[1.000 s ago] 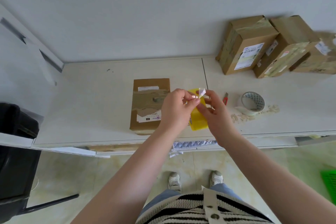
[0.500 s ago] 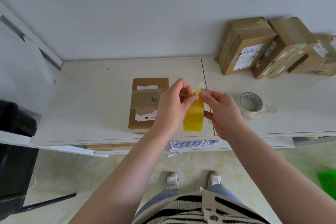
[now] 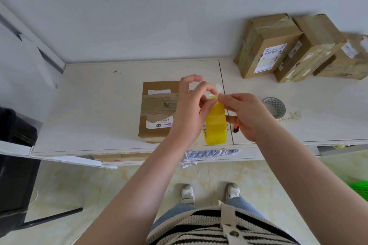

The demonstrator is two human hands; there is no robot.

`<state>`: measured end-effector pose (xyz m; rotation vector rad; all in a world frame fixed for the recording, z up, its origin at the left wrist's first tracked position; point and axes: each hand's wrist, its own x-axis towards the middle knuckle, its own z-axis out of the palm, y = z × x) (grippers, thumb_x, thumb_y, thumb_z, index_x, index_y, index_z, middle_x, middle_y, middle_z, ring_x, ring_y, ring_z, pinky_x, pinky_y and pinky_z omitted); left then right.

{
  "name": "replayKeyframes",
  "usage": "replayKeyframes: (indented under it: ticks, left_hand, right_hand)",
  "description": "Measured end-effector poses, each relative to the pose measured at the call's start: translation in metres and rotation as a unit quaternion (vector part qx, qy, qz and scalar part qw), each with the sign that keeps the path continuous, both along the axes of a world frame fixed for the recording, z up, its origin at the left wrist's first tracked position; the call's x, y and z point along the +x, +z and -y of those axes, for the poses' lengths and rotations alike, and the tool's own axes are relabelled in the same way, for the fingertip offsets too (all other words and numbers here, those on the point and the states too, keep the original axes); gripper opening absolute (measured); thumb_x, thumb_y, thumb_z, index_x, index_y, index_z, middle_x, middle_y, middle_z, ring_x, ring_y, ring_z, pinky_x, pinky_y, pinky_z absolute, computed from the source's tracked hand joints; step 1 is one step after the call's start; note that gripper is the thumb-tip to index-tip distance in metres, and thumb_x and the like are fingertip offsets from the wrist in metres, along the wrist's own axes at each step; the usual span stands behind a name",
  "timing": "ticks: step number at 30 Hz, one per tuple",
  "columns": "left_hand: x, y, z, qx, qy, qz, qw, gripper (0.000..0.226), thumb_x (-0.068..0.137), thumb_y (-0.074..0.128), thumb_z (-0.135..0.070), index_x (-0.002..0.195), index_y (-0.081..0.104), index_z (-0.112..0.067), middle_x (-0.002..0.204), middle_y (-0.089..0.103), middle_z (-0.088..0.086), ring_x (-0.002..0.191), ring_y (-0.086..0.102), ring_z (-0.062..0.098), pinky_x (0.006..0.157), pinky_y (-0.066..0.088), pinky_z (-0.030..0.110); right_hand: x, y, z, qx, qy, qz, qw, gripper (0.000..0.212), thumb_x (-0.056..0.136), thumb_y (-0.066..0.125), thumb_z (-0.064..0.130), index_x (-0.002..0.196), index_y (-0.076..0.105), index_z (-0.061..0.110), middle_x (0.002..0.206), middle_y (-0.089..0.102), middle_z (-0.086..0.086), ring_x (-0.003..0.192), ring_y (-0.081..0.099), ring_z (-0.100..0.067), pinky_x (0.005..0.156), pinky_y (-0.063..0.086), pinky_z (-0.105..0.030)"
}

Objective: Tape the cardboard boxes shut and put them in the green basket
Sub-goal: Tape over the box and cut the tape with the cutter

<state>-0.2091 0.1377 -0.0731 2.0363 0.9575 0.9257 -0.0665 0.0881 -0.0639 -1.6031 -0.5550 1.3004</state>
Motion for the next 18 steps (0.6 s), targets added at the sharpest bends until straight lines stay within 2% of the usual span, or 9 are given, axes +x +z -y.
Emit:
replayKeyframes:
  ticks: [2, 4, 7, 10, 11, 13, 15, 17, 18]
  left_hand:
    - [-0.001, -0.003, -0.001, -0.018, 0.006, 0.002, 1.0, 0.011, 0.088, 0.07, -0.006, 0.098, 0.067, -0.01, 0.123, 0.045, 0.006, 0.074, 0.059, 0.005, 0.074, 0.046, 0.011]
    - [-0.001, -0.005, -0.001, -0.044, 0.013, 0.004, 0.999, 0.008, 0.085, 0.074, -0.008, 0.092, 0.071, -0.008, 0.119, 0.05, 0.005, 0.071, 0.058, 0.004, 0.072, 0.044, 0.01]
    - [0.004, -0.004, -0.001, -0.104, 0.045, 0.034, 0.993, 0.006, 0.081, 0.077, -0.006, 0.081, 0.071, -0.01, 0.103, 0.057, 0.001, 0.074, 0.056, 0.003, 0.071, 0.045, 0.014]
    - [0.008, -0.003, -0.003, -0.155, 0.069, 0.052, 0.984, 0.007, 0.081, 0.077, -0.009, 0.078, 0.071, -0.01, 0.088, 0.058, -0.002, 0.075, 0.055, 0.003, 0.069, 0.045, 0.017]
    - [0.008, -0.002, -0.003, -0.159, 0.072, 0.053, 0.983, 0.007, 0.081, 0.077, -0.01, 0.078, 0.071, -0.009, 0.087, 0.058, -0.003, 0.075, 0.055, 0.002, 0.068, 0.044, 0.016]
    - [0.009, 0.0, -0.004, -0.157, 0.077, 0.053, 0.983, 0.007, 0.081, 0.077, -0.011, 0.078, 0.071, -0.008, 0.085, 0.058, -0.004, 0.074, 0.054, 0.0, 0.067, 0.041, 0.013]
    - [0.012, 0.003, -0.002, -0.137, 0.078, 0.05, 0.986, 0.008, 0.081, 0.077, -0.009, 0.077, 0.07, -0.007, 0.084, 0.057, -0.005, 0.075, 0.053, -0.002, 0.066, 0.038, 0.009]
    - [0.015, 0.004, 0.0, -0.106, 0.081, 0.05, 0.99, 0.011, 0.081, 0.076, -0.006, 0.074, 0.068, -0.008, 0.083, 0.056, -0.005, 0.075, 0.053, -0.004, 0.067, 0.038, 0.008]
    - [0.014, 0.004, -0.001, -0.091, 0.087, 0.051, 0.991, 0.012, 0.08, 0.076, -0.005, 0.074, 0.067, -0.01, 0.084, 0.056, -0.005, 0.076, 0.053, -0.004, 0.068, 0.038, 0.007]
  right_hand:
    - [0.002, -0.001, -0.001, -0.002, 0.003, 0.015, 1.0, 0.021, 0.094, 0.064, 0.021, 0.102, 0.07, 0.002, 0.097, 0.075, -0.009, 0.094, 0.072, -0.019, 0.083, 0.058, -0.037]
    - [0.003, -0.002, -0.001, 0.006, 0.01, 0.041, 0.999, 0.019, 0.092, 0.065, 0.02, 0.096, 0.071, 0.003, 0.105, 0.072, -0.008, 0.095, 0.071, -0.02, 0.08, 0.058, -0.034]
    - [-0.001, -0.002, -0.002, 0.028, 0.013, 0.1, 0.994, 0.016, 0.09, 0.068, 0.02, 0.086, 0.071, 0.004, 0.122, 0.063, -0.001, 0.092, 0.069, -0.014, 0.074, 0.059, -0.028]
    - [-0.006, -0.001, -0.004, 0.046, -0.006, 0.176, 0.983, 0.014, 0.091, 0.068, 0.022, 0.081, 0.07, 0.012, 0.129, 0.058, 0.005, 0.088, 0.068, -0.013, 0.081, 0.06, -0.036]
    - [-0.007, -0.001, -0.003, 0.057, -0.001, 0.218, 0.974, 0.014, 0.092, 0.067, 0.024, 0.081, 0.068, 0.014, 0.131, 0.057, 0.006, 0.086, 0.068, -0.012, 0.082, 0.058, -0.032]
    - [-0.008, -0.001, 0.0, 0.078, 0.023, 0.327, 0.942, 0.014, 0.094, 0.063, 0.026, 0.081, 0.063, 0.02, 0.133, 0.056, 0.008, 0.078, 0.064, 0.0, 0.071, 0.048, -0.008]
    - [-0.008, -0.006, 0.0, 0.093, 0.032, 0.373, 0.922, 0.014, 0.095, 0.061, 0.026, 0.082, 0.056, 0.023, 0.13, 0.057, 0.005, 0.068, 0.059, 0.011, 0.059, 0.039, -0.001]
    - [-0.008, -0.011, -0.002, 0.1, 0.008, 0.344, 0.934, 0.015, 0.094, 0.062, 0.027, 0.086, 0.05, 0.024, 0.127, 0.06, 0.001, 0.066, 0.06, 0.012, 0.059, 0.041, -0.003]
    - [-0.004, -0.013, -0.004, 0.111, -0.036, 0.267, 0.957, 0.018, 0.093, 0.064, 0.026, 0.091, 0.046, 0.023, 0.124, 0.06, -0.004, 0.072, 0.065, 0.006, 0.062, 0.045, -0.006]
